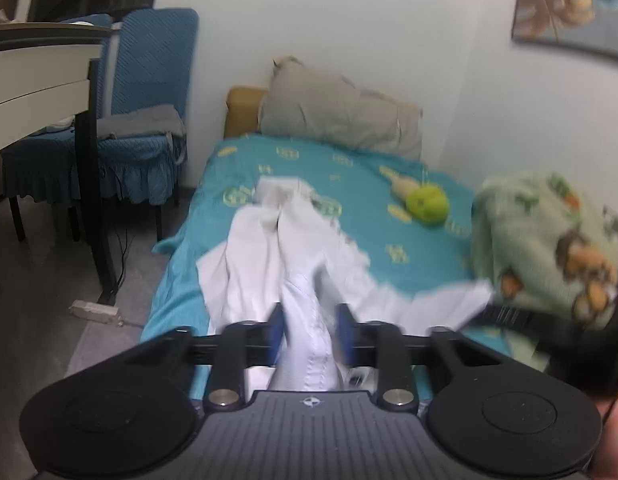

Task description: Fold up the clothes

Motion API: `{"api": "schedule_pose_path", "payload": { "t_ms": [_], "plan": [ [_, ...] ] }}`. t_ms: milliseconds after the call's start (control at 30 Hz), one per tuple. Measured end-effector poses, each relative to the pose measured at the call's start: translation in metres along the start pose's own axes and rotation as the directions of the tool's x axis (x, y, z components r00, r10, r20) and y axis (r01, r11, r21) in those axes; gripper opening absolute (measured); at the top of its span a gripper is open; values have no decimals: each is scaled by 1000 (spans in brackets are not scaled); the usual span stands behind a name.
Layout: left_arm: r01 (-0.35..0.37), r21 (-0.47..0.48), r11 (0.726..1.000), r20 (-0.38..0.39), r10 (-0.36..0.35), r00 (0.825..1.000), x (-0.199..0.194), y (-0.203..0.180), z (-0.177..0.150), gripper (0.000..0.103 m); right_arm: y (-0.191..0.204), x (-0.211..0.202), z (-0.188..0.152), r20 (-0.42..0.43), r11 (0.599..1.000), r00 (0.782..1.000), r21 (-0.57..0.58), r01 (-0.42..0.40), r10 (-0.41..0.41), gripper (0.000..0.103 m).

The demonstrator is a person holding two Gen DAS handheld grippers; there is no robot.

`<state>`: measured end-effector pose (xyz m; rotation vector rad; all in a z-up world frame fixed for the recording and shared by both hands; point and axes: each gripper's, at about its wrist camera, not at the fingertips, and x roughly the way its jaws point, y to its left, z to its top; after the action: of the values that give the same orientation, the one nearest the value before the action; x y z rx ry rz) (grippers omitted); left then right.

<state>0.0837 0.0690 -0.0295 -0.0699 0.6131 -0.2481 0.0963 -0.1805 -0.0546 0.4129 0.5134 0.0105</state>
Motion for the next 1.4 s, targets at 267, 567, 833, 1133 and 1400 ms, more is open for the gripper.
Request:
{"api": "schedule_pose_path", "payload": {
  "t_ms": [267, 567, 833, 1133, 1400],
  "plan": [
    [-116, 130, 985, -36, 121, 992, 24, -27, -15, 62, 8, -35, 16, 159, 995, 982, 21, -102, 97, 6],
    [-220, -33, 975, -78, 217, 973, 13, -13, -16, 66, 16, -63, 28, 320, 999, 947, -10, -35, 36, 6],
    [-353, -64, 933, -56, 350, 935, -26, -5, -32, 68, -16, -46, 27, 259, 976, 943, 120, 181, -207, 22],
    [-350, -242, 905, 291, 411, 864, -91, 4, 40, 70, 8, -88, 74, 396, 985, 902, 61, 160, -171, 80],
    [-199, -316, 928, 513, 343, 787, -205, -2, 181, 70, 87, -215, 188, 605, 994, 794, -36, 99, -57, 80]
  ]
}}
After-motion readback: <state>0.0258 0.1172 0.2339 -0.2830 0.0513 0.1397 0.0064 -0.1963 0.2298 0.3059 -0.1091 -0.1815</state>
